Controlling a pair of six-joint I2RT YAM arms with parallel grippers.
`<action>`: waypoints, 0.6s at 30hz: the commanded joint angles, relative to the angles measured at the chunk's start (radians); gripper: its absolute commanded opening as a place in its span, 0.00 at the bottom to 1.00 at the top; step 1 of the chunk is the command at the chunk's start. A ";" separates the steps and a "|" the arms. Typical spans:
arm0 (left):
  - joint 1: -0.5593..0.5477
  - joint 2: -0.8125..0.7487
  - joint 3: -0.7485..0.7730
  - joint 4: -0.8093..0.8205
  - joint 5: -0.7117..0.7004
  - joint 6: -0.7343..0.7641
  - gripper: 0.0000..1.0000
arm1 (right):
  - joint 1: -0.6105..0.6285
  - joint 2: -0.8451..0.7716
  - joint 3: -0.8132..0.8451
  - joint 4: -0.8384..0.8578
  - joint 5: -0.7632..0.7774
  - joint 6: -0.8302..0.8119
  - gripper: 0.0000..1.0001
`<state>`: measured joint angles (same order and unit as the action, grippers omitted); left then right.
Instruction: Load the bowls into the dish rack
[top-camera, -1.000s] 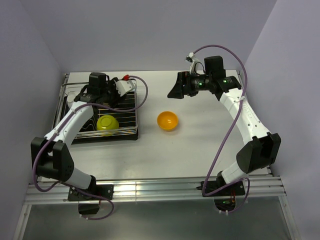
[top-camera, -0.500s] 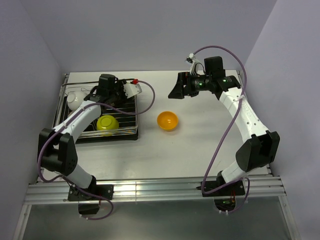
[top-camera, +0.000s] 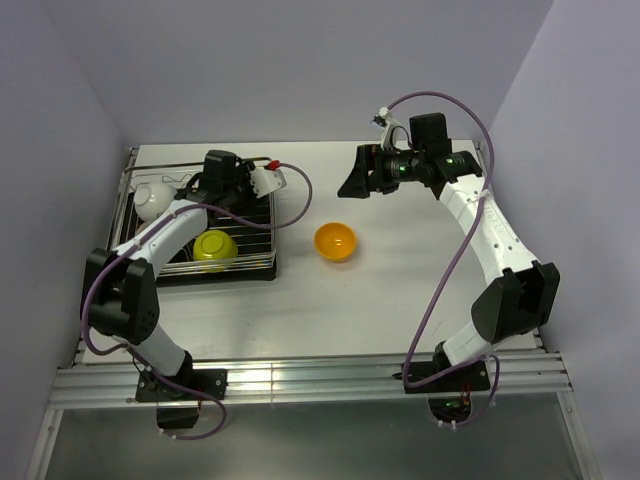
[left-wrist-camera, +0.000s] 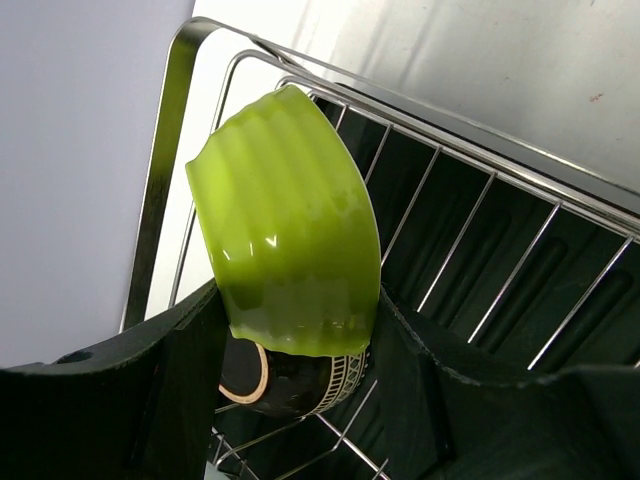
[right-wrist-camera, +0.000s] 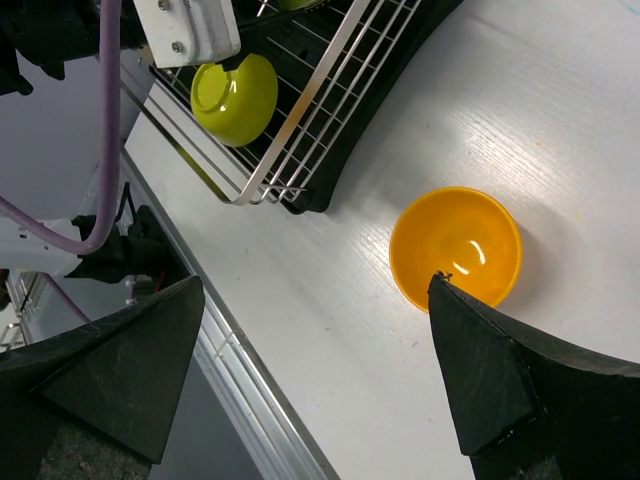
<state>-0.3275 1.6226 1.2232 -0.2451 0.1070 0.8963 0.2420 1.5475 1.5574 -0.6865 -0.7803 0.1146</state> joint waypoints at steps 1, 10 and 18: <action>-0.025 -0.055 0.016 0.069 -0.038 0.019 0.00 | -0.009 0.005 0.032 -0.008 -0.017 -0.012 1.00; -0.036 -0.121 -0.027 0.089 -0.101 0.211 0.00 | -0.015 0.000 0.027 -0.013 -0.017 -0.018 1.00; -0.041 -0.182 -0.174 0.237 -0.131 0.492 0.00 | -0.021 0.011 0.032 -0.011 -0.020 -0.010 1.00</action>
<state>-0.3637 1.4933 1.0977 -0.1310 0.0067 1.2259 0.2302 1.5509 1.5574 -0.6964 -0.7868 0.1104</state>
